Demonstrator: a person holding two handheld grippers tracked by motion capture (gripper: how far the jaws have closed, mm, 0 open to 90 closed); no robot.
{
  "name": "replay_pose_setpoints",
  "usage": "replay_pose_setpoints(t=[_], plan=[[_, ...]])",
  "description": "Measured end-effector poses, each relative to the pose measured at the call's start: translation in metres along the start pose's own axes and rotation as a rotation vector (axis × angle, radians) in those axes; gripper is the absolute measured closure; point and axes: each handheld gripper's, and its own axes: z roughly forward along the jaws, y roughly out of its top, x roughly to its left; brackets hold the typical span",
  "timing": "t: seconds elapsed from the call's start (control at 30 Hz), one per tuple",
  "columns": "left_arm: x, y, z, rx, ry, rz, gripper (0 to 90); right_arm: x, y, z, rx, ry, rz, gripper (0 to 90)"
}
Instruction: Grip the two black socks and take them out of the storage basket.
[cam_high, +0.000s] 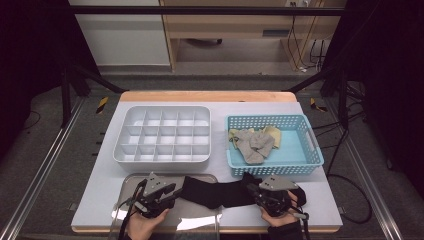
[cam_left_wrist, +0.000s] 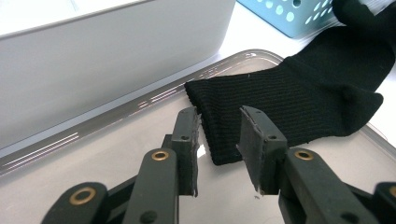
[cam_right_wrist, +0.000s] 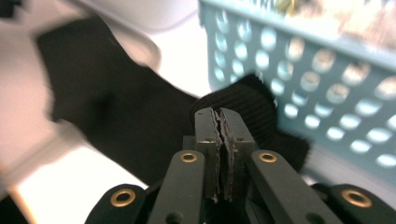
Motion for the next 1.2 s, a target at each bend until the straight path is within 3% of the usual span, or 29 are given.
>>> replay_pose_setpoints(t=[0.1,0.2,0.33,0.43,0.53,0.73,0.8,0.9,1.07,1.2], plan=[[0.0,0.0,-0.001,-0.001,-0.004,0.002,66.4,0.008,0.011,-0.017,-0.06,0.068,-0.033,86.7],[-0.001,0.001,-0.001,-0.006,-0.006,-0.001,66.4,0.017,0.021,-0.028,-0.119,0.185,-0.066,86.6],[-0.001,0.001,-0.002,-0.008,-0.017,0.0,66.4,0.029,0.026,-0.021,-0.118,0.332,-0.089,86.6],[-0.003,0.001,-0.002,-0.015,-0.036,-0.008,66.3,0.034,0.026,-0.009,-0.106,0.378,-0.091,86.4],[-0.005,0.002,-0.002,-0.011,-0.044,0.001,66.2,0.03,0.023,0.006,-0.078,0.339,-0.083,85.9],[-0.006,0.002,0.001,-0.004,-0.046,0.005,65.9,0.018,0.01,0.033,0.015,0.149,-0.077,85.3],[-0.006,0.002,0.001,-0.002,-0.047,0.005,65.9,0.013,0.008,0.035,0.022,0.107,-0.065,85.0],[-0.006,0.001,0.001,0.002,-0.046,0.007,65.8,0.01,0.007,0.034,0.014,0.1,-0.044,81.6],[-0.004,0.001,0.001,0.0,-0.035,-0.003,65.7,0.013,0.016,0.013,-0.071,0.093,-0.05,76.6],[-0.004,0.0,0.001,-0.003,-0.035,-0.005,65.7,0.029,0.02,0.003,-0.093,0.17,-0.064,75.5]])
